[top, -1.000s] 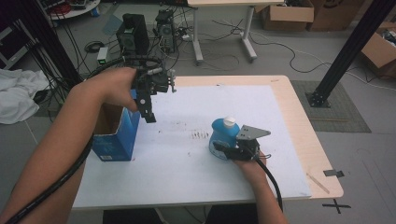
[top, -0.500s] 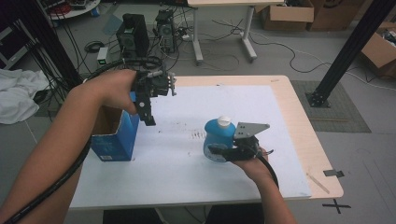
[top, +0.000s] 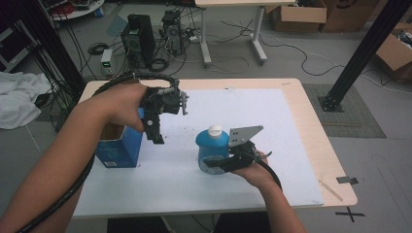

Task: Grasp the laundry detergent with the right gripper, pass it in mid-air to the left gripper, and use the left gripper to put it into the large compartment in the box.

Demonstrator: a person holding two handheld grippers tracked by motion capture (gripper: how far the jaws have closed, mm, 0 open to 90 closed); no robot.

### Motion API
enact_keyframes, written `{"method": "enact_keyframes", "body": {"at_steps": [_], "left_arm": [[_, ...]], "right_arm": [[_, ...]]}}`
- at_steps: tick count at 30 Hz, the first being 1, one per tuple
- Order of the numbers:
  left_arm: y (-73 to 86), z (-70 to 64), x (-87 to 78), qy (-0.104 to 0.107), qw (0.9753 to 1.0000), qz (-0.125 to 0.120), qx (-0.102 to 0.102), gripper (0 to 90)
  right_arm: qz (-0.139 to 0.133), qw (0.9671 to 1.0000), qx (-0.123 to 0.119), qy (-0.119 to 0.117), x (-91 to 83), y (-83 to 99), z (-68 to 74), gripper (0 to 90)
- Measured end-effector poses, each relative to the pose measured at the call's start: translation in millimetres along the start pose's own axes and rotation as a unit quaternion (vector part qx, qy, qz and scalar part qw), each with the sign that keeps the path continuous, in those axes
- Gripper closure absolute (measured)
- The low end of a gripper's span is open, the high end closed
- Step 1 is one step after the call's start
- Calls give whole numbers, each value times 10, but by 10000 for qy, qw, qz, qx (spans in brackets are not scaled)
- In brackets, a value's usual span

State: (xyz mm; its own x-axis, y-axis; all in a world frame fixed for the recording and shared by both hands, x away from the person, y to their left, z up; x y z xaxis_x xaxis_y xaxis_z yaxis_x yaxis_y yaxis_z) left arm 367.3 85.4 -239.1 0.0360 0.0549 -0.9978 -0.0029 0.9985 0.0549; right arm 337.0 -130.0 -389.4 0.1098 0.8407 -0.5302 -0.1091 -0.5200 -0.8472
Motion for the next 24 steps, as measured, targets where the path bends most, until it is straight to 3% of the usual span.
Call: {"method": "enact_keyframes", "body": {"at_steps": [9, 13, 24], "left_arm": [[-54, -101, 104, 140, 9998, 4, 113, 0], [-76, -134, 111, 312, 9993, -156, 163, 0], [-140, -231, 111, 319, 9989, -230, 263, 0]], "right_arm": [[-17, 9992, -171, -363, 258, -109, 89, 471], [-25, 9987, -237, -449, 346, -161, 112, 472], [-81, 9977, -362, -570, 618, -355, 139, 475]]}}
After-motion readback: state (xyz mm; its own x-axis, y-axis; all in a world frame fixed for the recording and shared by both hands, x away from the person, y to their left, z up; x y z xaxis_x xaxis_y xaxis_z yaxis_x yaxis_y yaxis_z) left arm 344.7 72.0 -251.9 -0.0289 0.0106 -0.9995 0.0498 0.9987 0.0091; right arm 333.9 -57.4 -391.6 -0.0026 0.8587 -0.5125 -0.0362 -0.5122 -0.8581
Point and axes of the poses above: each handheld gripper's, and its own axes: x roughly forward along the jaws, y roughly out of its underside, z roughly to its left, the point moved 2 cm from there along x, roughly forward along the jaws, and after that the axes turned 4 degrees about z, right-handed, at the moved point
